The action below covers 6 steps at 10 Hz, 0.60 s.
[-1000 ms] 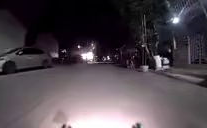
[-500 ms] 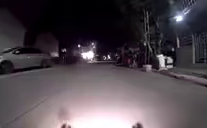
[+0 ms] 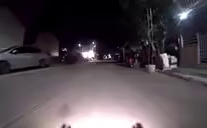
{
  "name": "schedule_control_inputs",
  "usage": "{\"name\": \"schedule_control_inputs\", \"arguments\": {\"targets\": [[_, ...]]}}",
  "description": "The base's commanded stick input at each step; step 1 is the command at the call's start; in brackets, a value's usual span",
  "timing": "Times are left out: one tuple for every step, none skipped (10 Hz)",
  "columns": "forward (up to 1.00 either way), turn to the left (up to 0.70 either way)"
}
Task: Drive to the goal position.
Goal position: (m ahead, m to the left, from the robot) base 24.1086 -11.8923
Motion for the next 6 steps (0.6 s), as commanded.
{"name": "schedule_control_inputs", "arguments": {"targets": [[0.60, 0.00], [0.60, 0.00], [0.60, 0.00], [0.60, 0.00], [0.60, 0.00], [0.60, 0.00]]}}
